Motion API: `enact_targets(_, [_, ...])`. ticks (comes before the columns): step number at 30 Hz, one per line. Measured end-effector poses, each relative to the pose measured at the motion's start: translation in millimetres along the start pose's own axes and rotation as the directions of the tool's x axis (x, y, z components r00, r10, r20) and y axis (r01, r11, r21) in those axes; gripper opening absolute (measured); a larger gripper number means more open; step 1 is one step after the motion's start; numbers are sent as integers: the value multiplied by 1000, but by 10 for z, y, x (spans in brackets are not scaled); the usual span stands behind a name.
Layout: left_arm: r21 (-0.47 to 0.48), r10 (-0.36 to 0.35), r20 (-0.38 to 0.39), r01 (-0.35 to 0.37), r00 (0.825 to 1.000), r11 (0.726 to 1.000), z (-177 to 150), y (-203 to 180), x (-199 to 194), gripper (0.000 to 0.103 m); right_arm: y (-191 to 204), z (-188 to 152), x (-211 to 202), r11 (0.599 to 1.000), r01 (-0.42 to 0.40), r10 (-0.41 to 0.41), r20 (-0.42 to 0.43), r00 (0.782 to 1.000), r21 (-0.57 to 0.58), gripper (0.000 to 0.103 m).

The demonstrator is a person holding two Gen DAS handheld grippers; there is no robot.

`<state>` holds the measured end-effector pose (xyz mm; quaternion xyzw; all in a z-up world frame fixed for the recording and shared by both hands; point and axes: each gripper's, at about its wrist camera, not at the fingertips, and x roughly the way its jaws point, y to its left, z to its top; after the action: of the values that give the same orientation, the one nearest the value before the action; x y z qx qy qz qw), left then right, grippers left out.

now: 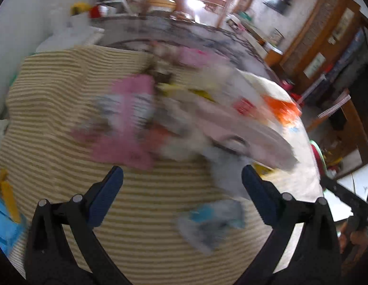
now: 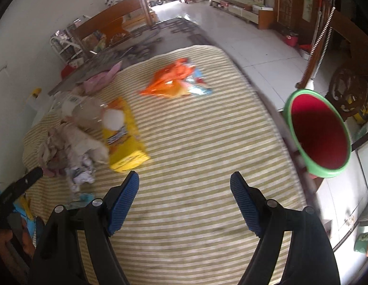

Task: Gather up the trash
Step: 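Move both tools back over the bed, then grasp the pink snack bag with the left tool while the right tool grasps the plastic bottle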

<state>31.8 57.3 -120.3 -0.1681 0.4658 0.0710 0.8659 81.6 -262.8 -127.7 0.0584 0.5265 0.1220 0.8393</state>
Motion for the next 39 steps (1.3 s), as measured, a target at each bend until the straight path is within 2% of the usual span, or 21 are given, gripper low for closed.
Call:
enact_targets(4, [-77,28,20,-26,999,997,196,462,-7,97,176,-45,30,1000,0,0,0,1000,-6,77])
enact_targets(7, [-107,35,19,-33,999,994,318,660,43,97,249,-75,34,1000,8,-8,2,1000,-3,77])
enact_targets(11, [-115,32,-24,-35,999,993,474,764,255,92,243,-89,25,1000,22,-22,4,1000,13,77])
enact_targets(13, [-112,28,-69,-36,997,993,529,771,409,91,241,-97,10,999,28,-28,5,1000,20,77])
enact_targets(15, [-117,-4,-109,-9,994,993,529,753,537,91,231,-101,-2,999,35,-35,7,999,26,77])
enact_targets(18, [-88,20,-136,-33,990,996,499,700,687,91,212,-103,-7,998,42,-43,7,999,36,77])
enact_targets(19, [-80,30,-142,-42,989,996,494,690,717,89,212,-102,-4,998,44,-45,6,999,37,77])
enact_targets(22, [-67,8,-139,-18,990,998,489,675,709,49,257,-89,0,999,48,-48,8,999,22,77])
enact_targets(23, [-57,8,-135,-16,991,998,487,665,679,43,282,-75,3,999,46,-46,9,999,14,77])
enact_targets(25, [-48,4,-126,-11,992,999,468,657,618,37,372,-27,16,999,40,-39,13,999,-21,77])
enact_targets(31, [-75,-15,-88,9,996,997,327,717,304,33,691,249,65,989,-4,10,40,999,-148,77])
enact_targets(36, [-70,-28,-67,23,997,997,212,735,52,32,1037,718,308,950,-3,12,29,1000,-312,77])
enact_targets(39, [-74,-56,-63,52,996,996,176,719,-52,32,1224,920,587,920,-22,13,-25,1000,-392,77])
